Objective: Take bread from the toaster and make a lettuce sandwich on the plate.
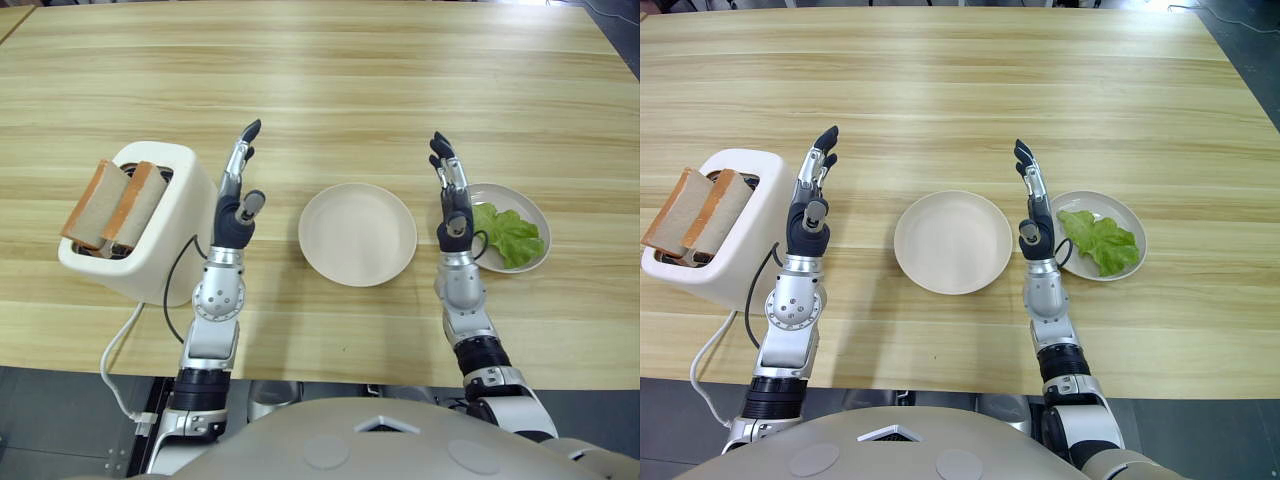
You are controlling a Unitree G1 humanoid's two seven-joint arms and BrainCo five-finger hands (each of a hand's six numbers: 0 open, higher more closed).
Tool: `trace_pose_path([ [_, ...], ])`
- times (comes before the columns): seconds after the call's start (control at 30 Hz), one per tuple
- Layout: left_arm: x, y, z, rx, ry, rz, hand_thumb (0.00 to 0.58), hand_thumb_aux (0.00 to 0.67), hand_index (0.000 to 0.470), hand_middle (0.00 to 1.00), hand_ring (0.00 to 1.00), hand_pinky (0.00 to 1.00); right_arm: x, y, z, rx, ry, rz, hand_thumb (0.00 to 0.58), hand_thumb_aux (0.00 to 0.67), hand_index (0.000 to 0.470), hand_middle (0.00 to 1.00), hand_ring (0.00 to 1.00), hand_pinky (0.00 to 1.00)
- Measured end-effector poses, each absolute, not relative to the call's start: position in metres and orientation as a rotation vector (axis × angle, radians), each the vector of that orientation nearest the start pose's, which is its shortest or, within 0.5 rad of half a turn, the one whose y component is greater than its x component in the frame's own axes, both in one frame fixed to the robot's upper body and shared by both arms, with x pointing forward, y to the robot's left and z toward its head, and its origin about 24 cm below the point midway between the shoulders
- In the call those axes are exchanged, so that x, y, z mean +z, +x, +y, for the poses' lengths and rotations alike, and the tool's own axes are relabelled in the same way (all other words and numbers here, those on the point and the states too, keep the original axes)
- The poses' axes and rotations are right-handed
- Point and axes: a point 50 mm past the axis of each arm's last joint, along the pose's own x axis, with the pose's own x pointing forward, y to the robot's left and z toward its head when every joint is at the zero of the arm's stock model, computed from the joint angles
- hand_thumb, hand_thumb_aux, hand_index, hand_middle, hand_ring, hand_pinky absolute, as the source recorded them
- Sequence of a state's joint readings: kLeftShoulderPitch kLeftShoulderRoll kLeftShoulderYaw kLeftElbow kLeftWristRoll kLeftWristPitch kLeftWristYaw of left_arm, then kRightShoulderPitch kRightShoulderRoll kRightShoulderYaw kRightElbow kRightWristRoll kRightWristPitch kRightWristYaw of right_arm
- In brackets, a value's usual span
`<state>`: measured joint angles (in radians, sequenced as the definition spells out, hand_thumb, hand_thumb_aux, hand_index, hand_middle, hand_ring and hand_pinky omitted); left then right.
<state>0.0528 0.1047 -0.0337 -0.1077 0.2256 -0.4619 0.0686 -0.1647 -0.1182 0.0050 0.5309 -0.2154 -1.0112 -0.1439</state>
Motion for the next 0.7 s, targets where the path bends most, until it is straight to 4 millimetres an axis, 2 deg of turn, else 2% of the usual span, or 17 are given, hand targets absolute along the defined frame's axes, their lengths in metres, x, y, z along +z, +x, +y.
trace_pose_path([
  [0.23,0.094,0.231,0.152,-0.032,0.296,-0.518,0.000,0.000,0.000,0.00,0.00,0.00,0.054,0.253,-0.153,0.070,-0.230,-0.651,0.000,0.000,0.000,0.00,0.00,0.00],
  [0.37,0.096,0.232,0.155,-0.030,0.180,-0.507,0.000,0.000,0.000,0.00,0.00,0.00,0.054,0.253,-0.153,0.069,-0.230,-0.651,0.000,0.000,0.000,0.00,0.00,0.00],
  [0.57,0.100,0.229,0.157,-0.034,0.203,-0.517,0.000,0.000,0.000,0.00,0.00,0.00,0.055,0.253,-0.153,0.063,-0.228,-0.652,0.000,0.000,0.000,0.00,0.00,0.00],
  [0.63,0.110,0.220,0.158,-0.029,0.252,-0.549,0.000,0.000,0.000,0.00,0.00,0.00,0.054,0.253,-0.153,0.063,-0.229,-0.652,0.000,0.000,0.000,0.00,0.00,0.00],
  [0.67,0.120,0.214,0.162,-0.024,0.307,-0.582,0.000,0.000,0.000,0.00,0.00,0.00,0.055,0.253,-0.154,0.065,-0.231,-0.651,0.000,0.000,0.000,0.00,0.00,0.00],
  [0.7,0.139,0.200,0.172,-0.011,0.411,-0.642,0.000,0.000,0.000,0.00,0.00,0.00,0.055,0.252,-0.154,0.065,-0.231,-0.656,0.000,0.000,0.000,0.00,0.00,0.00],
])
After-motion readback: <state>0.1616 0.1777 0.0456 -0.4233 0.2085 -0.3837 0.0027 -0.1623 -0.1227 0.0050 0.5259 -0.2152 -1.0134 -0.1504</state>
